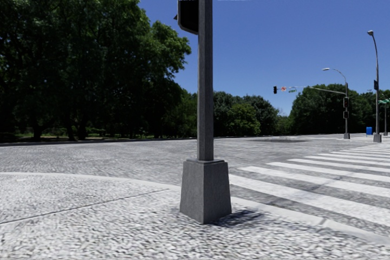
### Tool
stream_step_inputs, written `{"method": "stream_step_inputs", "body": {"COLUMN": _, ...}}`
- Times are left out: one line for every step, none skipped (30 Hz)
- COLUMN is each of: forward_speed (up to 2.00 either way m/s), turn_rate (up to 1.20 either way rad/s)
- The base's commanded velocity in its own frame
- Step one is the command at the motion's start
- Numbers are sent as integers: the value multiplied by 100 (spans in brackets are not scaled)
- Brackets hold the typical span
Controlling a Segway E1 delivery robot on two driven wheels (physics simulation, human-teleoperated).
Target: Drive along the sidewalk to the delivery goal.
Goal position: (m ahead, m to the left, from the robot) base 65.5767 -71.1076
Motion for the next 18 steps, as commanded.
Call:
{"method": "stream_step_inputs", "body": {"forward_speed": 138, "turn_rate": -61}}
{"method": "stream_step_inputs", "body": {"forward_speed": 138, "turn_rate": -71}}
{"method": "stream_step_inputs", "body": {"forward_speed": 138, "turn_rate": -78}}
{"method": "stream_step_inputs", "body": {"forward_speed": 139, "turn_rate": -54}}
{"method": "stream_step_inputs", "body": {"forward_speed": 139, "turn_rate": -54}}
{"method": "stream_step_inputs", "body": {"forward_speed": 139, "turn_rate": -42}}
{"method": "stream_step_inputs", "body": {"forward_speed": 139, "turn_rate": -42}}
{"method": "stream_step_inputs", "body": {"forward_speed": 139, "turn_rate": -49}}
{"method": "stream_step_inputs", "body": {"forward_speed": 139, "turn_rate": -61}}
{"method": "stream_step_inputs", "body": {"forward_speed": 139, "turn_rate": -72}}
{"method": "stream_step_inputs", "body": {"forward_speed": 139, "turn_rate": -72}}
{"method": "stream_step_inputs", "body": {"forward_speed": 139, "turn_rate": -75}}
{"method": "stream_step_inputs", "body": {"forward_speed": 139, "turn_rate": -75}}
{"method": "stream_step_inputs", "body": {"forward_speed": 139, "turn_rate": -76}}
{"method": "stream_step_inputs", "body": {"forward_speed": 139, "turn_rate": -76}}
{"method": "stream_step_inputs", "body": {"forward_speed": 139, "turn_rate": -76}}
{"method": "stream_step_inputs", "body": {"forward_speed": 139, "turn_rate": -76}}
{"method": "stream_step_inputs", "body": {"forward_speed": 139, "turn_rate": -76}}
